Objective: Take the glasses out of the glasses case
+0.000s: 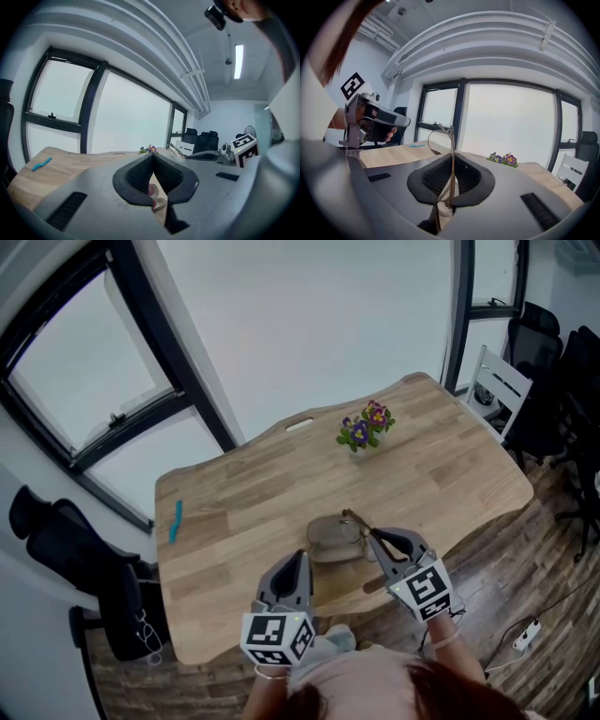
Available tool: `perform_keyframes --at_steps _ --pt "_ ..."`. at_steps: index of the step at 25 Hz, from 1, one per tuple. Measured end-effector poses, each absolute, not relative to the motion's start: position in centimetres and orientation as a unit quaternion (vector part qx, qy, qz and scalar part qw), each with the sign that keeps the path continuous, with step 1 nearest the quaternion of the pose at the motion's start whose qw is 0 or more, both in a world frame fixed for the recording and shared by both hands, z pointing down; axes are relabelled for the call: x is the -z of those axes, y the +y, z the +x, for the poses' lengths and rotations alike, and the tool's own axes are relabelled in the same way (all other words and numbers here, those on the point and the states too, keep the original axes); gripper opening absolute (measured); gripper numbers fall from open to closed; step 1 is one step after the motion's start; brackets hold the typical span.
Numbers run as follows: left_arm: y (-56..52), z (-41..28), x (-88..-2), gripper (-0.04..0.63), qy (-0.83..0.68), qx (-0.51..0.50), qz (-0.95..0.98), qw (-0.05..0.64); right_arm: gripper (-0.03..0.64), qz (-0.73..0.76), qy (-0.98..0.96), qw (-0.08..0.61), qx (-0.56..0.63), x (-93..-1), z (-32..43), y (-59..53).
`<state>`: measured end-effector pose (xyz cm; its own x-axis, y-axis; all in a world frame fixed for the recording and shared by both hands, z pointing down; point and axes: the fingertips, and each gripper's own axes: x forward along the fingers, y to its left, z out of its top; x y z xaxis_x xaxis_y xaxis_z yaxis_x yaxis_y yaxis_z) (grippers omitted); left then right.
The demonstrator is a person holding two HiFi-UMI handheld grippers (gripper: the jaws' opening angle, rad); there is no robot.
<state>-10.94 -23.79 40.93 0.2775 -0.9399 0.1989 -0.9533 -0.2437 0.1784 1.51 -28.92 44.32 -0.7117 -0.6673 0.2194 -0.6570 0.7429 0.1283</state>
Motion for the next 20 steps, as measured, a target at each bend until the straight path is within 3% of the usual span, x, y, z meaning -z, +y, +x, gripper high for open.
perform_keyframes --at_steps 20 --pt "-21.6 -8.8 -39.3 0.001 -0.602 -0.016 0.79 0.119 0.012 0.386 -0.922 0.03 -0.006 -40.8 5.6 -25.3"
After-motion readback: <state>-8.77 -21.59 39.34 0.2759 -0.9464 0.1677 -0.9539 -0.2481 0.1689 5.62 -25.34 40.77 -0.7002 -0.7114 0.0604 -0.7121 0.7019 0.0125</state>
